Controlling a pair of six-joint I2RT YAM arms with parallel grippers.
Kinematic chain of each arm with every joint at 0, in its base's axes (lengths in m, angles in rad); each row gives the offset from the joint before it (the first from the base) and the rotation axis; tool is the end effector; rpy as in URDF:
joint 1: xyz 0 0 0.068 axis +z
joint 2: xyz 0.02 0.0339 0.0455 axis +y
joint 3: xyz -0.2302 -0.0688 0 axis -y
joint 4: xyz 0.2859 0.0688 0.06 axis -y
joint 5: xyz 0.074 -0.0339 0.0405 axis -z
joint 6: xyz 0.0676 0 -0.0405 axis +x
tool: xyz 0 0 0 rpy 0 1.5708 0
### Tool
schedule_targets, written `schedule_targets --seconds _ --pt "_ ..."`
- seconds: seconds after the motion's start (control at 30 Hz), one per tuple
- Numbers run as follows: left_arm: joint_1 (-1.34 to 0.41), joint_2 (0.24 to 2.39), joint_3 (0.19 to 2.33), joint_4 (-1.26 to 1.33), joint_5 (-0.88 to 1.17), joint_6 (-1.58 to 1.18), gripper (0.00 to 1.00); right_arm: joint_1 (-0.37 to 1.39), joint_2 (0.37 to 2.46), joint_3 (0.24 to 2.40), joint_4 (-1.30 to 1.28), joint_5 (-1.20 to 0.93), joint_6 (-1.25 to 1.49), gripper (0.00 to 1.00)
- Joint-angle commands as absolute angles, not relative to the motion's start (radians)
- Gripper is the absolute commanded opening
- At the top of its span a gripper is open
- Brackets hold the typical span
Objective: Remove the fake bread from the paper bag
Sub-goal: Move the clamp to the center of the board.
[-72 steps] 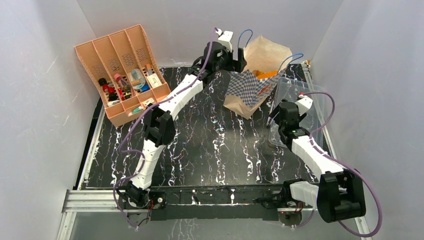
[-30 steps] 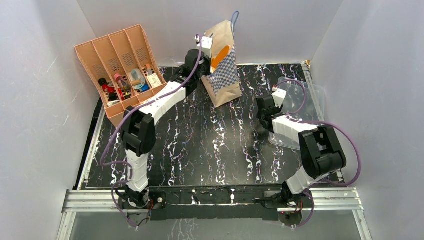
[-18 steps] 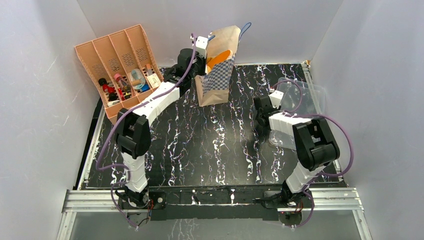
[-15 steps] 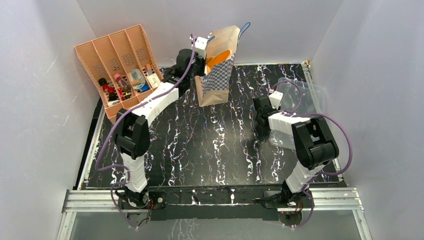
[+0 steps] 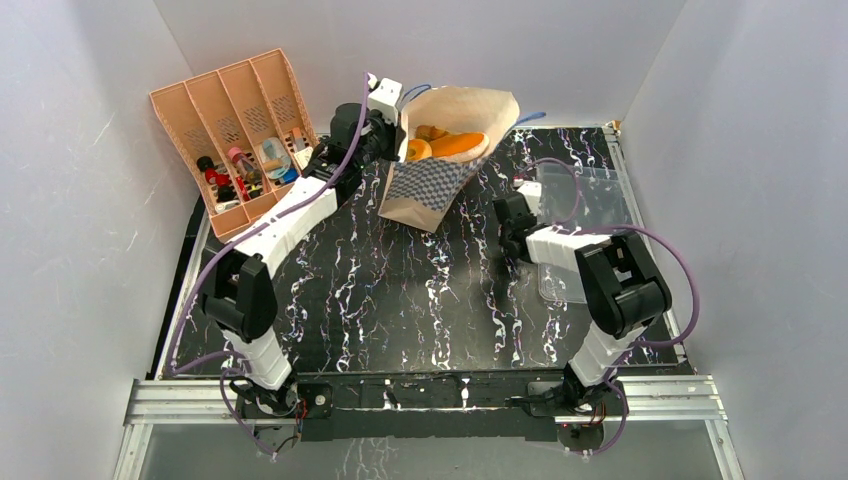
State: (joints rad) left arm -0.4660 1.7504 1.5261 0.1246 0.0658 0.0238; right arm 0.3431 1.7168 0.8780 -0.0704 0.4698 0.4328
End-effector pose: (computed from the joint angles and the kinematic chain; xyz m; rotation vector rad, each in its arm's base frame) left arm 0.4393 -0.2259 0.3208 0.4570 1.6218 -0.3883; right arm 0.3603 0.0962 0.0627 0.2988 2.3425 -0.2156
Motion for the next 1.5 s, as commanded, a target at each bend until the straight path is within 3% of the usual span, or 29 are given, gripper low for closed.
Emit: schedule_targets --seconds 0.0,0.37,0.7,1.03,1.1,1.17,1.23,1.27,1.47 --pt "-0.46 1.628 1.52 0.161 0.077 0.043 0.0 0.43 1.701 0.88 0.05 0.441 0.331 0.0" --pt "-0.453 1.499 1.417 0.144 -0.03 0.076 0.0 0.584 1.611 0.823 -0.007 0.442 0.35 0.0" --pt "-0.451 1.47 1.352 0.196 -0.026 0.089 0.0 0.782 1.457 0.695 -0.114 0.467 0.49 0.0" --pt "-0.451 1.451 1.313 0.238 -0.083 0.102 0.0 0.999 1.43 0.615 -0.197 0.533 0.626 0.0" --pt "-0.451 1.45 1.308 0.241 -0.083 0.099 0.0 1.009 1.427 0.614 -0.209 0.539 0.654 0.06" --pt "-0.451 1.451 1.307 0.241 -0.083 0.096 0.0 1.015 1.415 0.625 -0.225 0.552 0.67 0.21" --pt "-0.451 1.453 1.313 0.237 -0.083 0.096 0.0 1.021 1.391 0.643 -0.253 0.577 0.68 0.57" --pt "-0.451 1.455 1.32 0.232 -0.085 0.096 0.0 1.023 1.372 0.653 -0.264 0.583 0.68 0.95" --pt "-0.45 1.466 1.354 0.213 -0.108 0.11 0.0 1.025 1.244 0.698 -0.312 0.638 0.677 0.98"
